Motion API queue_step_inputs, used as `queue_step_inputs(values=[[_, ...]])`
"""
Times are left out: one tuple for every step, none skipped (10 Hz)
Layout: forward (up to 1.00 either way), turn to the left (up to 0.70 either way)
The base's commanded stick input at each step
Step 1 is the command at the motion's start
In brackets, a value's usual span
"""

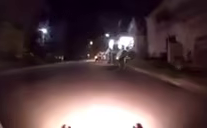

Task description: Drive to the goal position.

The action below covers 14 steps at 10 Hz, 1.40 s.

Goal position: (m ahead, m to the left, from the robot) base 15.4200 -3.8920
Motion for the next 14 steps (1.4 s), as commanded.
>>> queue_step_inputs(values=[[0.60,0.00],[0.60,0.00],[0.60,0.00],[0.60,0.00],[0.60,0.00],[0.60,0.00],[0.60,0.00],[0.60,0.00],[0.60,0.00],[0.60,0.00],[0.60,0.00],[0.60,0.00],[0.60,0.00],[0.60,0.00]])
